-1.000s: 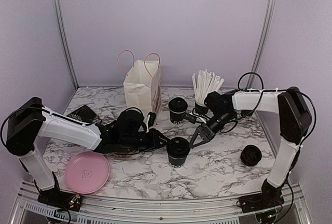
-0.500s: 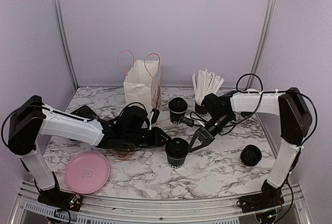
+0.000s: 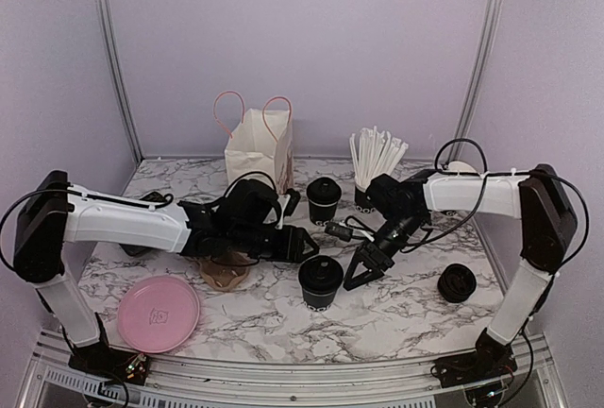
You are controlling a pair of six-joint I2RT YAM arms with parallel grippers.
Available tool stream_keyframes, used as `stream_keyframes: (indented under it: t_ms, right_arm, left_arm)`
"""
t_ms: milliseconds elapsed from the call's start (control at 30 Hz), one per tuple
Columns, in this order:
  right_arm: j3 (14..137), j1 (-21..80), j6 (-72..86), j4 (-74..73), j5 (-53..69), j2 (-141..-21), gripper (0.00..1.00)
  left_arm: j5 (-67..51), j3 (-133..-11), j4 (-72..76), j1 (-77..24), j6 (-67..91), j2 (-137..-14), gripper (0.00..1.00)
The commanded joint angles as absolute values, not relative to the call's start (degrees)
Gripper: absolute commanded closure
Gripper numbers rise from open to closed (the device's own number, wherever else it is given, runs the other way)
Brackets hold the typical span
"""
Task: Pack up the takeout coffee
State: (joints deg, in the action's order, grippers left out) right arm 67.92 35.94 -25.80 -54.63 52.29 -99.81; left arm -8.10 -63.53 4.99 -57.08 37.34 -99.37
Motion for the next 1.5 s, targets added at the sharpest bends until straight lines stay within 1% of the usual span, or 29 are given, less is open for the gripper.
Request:
stream_keyframes:
  t_ms: [0,100,167,200,333,400,533,833,1400,1467]
  right_arm:
    - [68.6,35.41,-27.38,-55.27,49.38,-98.05,0.54]
    - [69.48,33.38,-26.82,-55.11,49.39,-97.93,0.54]
    - [70.27,31.21,-26.46,-55.0,51.05,-98.5,0.54]
    - [70.67,30.38,-26.07,-54.71,51.78,-98.91,0.55]
    - [72.27,29.36,-25.25,-54.14,53.88,-101.35,0.59]
    - [73.08,29.34,-24.86,-54.19,55.51,-102.65,0.6]
    - [74.46,29.59,-24.61,-54.68,56.41,-104.79,0.59]
    - [74.67,31.55,-24.82,-54.96,57.35,-105.94,0.56]
    - [74.74,32.78,-24.93,-54.99,58.56,-107.78,0.55]
    - [74.36,33.34,-24.28,-54.34,57.56,-108.28,0.57]
  left_arm:
    - [-2.83,-62.18,0.98,-57.37,38.34,-92.61,0.39]
    - [-0.38,-56.44,0.59,-57.39,44.82,-86.77,0.35]
    - [-0.36,-51.95,2.56,-57.44,49.24,-83.62,0.34]
    - [-1.07,-49.91,4.33,-57.6,51.28,-82.48,0.34]
    - [-5.56,-44.78,11.14,-58.21,56.8,-81.59,0.44]
    - [-6.74,-45.05,12.33,-58.9,57.64,-82.59,0.47]
    - [-8.14,-46.11,14.46,-60.0,58.53,-85.41,0.48]
    - [-9.72,-47.38,16.59,-60.25,58.74,-89.14,0.54]
    - [-11.72,-46.88,17.19,-60.25,58.27,-93.33,0.6]
    - [-11.97,-46.49,17.14,-60.29,58.36,-93.92,0.62]
